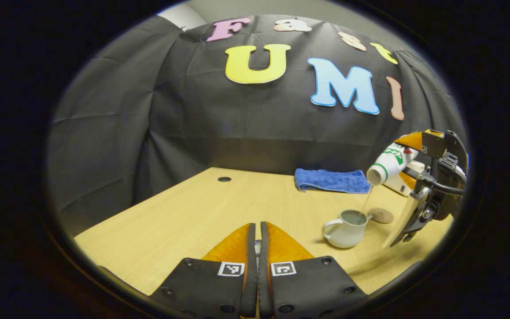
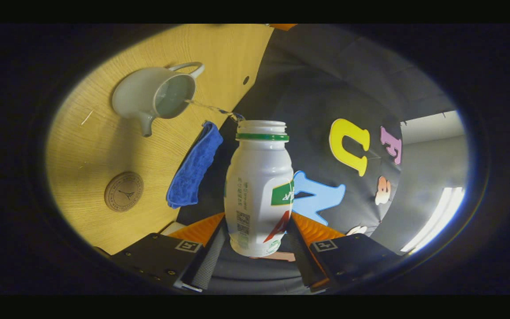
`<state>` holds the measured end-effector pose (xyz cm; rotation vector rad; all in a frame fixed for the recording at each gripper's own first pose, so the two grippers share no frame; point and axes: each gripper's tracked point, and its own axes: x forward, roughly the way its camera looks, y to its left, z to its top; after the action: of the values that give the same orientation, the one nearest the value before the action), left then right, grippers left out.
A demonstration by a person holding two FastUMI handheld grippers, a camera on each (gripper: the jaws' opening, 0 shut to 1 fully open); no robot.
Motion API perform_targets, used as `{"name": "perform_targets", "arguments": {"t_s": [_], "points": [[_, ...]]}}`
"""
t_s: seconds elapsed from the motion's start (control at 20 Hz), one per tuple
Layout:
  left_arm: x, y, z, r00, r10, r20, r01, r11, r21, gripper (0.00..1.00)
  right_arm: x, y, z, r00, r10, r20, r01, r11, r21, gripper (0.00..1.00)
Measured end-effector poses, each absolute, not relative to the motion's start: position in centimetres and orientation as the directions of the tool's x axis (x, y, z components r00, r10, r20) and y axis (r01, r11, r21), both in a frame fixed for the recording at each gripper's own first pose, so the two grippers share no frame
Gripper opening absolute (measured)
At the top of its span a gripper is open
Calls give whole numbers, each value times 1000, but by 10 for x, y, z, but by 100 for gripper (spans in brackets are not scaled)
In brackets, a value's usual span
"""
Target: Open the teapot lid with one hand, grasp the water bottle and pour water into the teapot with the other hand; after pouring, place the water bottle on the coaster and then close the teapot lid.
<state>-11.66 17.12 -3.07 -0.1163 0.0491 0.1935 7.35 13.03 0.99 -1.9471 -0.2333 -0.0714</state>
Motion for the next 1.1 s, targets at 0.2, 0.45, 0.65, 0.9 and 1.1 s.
{"name": "perform_targets", "arguments": {"t_s": [0.2,0.45,0.65,0.9,1.1], "points": [[-115,170,-32,980,189,-59,-194,975,-109,8,74,131,14,974,148,172,217,-382,-898,76],[-114,170,-30,981,186,-62,-192,975,-109,8,75,131,15,967,170,190,244,-408,-880,76],[-113,171,-30,981,186,-62,-192,975,-109,12,74,132,14,960,188,205,268,-428,-863,75],[-113,171,-30,980,187,-65,-193,975,-108,8,70,136,10,946,226,231,312,-451,-837,76],[-113,171,-30,980,186,-64,-192,975,-109,8,67,140,9,935,248,254,343,-446,-827,76]]}}
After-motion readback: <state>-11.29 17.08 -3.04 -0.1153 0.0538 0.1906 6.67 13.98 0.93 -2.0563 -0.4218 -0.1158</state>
